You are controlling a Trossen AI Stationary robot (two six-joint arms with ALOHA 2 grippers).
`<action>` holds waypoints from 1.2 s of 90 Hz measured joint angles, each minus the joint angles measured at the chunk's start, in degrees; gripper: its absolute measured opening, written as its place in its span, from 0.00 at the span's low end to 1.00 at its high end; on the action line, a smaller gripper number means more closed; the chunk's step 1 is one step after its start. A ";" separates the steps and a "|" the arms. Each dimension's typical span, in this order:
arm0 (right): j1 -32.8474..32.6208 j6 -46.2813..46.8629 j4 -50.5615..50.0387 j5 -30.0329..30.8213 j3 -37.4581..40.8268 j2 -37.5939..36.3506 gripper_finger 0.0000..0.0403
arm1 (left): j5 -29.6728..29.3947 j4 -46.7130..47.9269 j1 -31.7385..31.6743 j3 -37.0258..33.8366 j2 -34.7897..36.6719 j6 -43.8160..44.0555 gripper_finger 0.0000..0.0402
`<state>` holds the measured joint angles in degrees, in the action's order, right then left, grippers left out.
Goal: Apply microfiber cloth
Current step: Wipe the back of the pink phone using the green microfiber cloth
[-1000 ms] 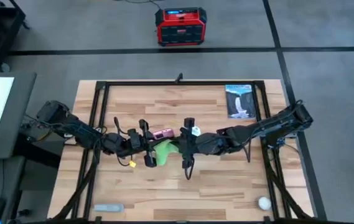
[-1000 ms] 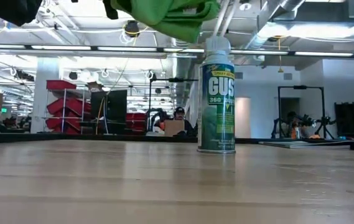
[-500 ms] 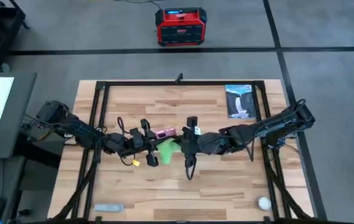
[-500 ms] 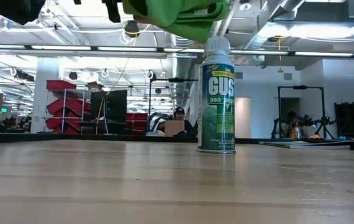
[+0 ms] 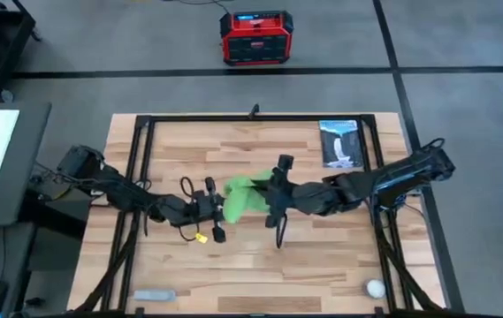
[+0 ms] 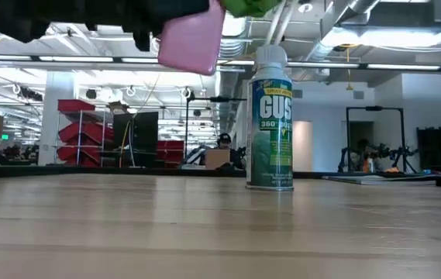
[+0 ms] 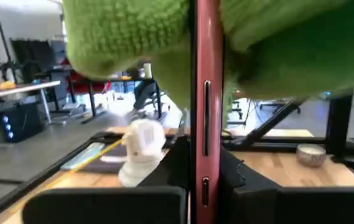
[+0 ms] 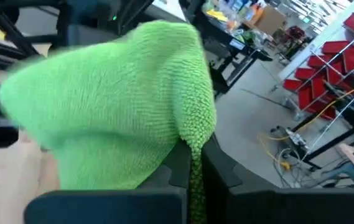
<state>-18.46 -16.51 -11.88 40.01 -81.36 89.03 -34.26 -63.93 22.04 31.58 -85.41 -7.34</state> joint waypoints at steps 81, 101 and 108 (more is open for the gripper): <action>-1.73 3.40 3.84 -2.07 5.13 0.37 0.00 | 1.23 -2.89 -3.97 0.10 0.42 -1.56 0.00; 1.36 2.32 9.89 -6.00 7.74 0.33 0.00 | 1.20 -2.64 -4.00 0.10 0.42 -0.44 0.00; 2.04 -0.10 12.26 -6.29 7.45 0.33 0.00 | 1.05 -2.63 -4.02 0.19 0.51 -0.01 0.00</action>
<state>-16.41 -16.62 0.38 33.72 -73.91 89.36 -33.21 -66.56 18.02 31.77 -84.90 -7.36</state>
